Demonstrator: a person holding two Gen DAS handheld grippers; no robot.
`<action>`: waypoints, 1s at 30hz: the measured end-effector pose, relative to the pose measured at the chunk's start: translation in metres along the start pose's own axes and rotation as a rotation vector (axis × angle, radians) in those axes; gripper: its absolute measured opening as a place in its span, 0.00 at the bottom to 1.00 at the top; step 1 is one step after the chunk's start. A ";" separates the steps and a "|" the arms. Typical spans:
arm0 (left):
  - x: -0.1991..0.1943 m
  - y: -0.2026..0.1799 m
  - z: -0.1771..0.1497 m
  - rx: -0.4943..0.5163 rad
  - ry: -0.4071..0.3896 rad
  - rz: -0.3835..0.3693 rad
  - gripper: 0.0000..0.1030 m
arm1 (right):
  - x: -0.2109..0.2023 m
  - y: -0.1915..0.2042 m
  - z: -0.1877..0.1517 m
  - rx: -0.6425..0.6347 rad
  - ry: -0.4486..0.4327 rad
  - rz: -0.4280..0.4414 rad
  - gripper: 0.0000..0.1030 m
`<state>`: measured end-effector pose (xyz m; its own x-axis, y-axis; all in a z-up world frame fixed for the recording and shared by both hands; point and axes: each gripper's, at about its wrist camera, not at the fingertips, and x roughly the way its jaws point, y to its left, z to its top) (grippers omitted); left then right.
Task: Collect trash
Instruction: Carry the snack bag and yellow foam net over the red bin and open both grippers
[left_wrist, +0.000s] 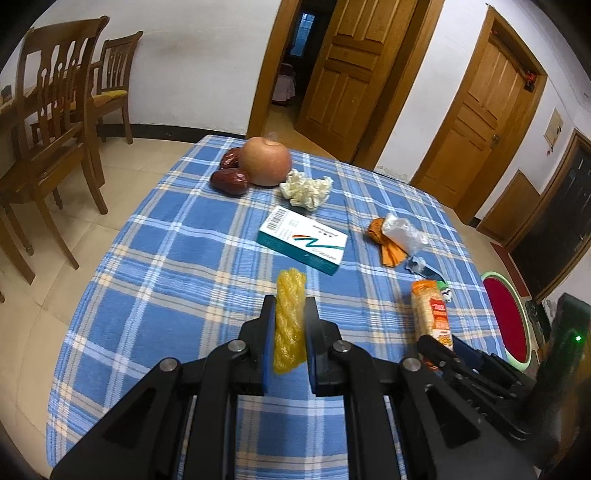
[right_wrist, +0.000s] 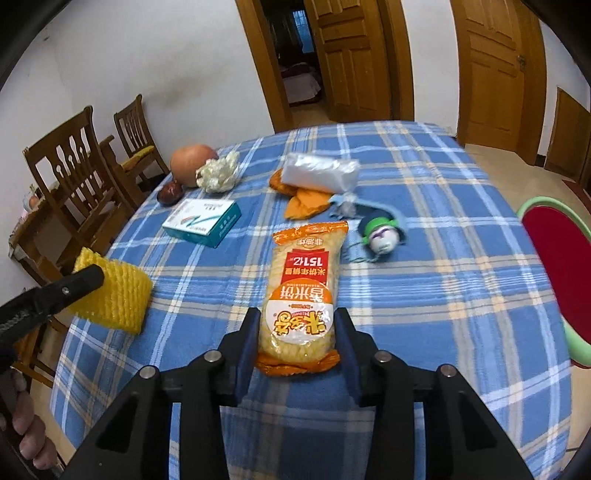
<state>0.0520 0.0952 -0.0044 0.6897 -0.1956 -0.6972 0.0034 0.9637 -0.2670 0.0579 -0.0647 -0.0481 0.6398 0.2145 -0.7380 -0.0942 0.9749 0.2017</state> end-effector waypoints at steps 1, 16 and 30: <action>0.000 -0.003 0.000 0.005 0.001 -0.003 0.13 | -0.003 -0.001 0.001 0.002 -0.007 0.001 0.42; -0.005 -0.052 0.006 0.088 -0.009 -0.059 0.13 | -0.055 -0.045 0.005 0.061 -0.110 -0.027 0.42; 0.003 -0.124 0.016 0.214 0.007 -0.181 0.13 | -0.090 -0.105 0.005 0.155 -0.178 -0.114 0.42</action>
<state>0.0654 -0.0222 0.0370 0.6592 -0.3681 -0.6557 0.2790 0.9295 -0.2414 0.0142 -0.1866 0.0002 0.7649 0.0766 -0.6396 0.0956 0.9684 0.2302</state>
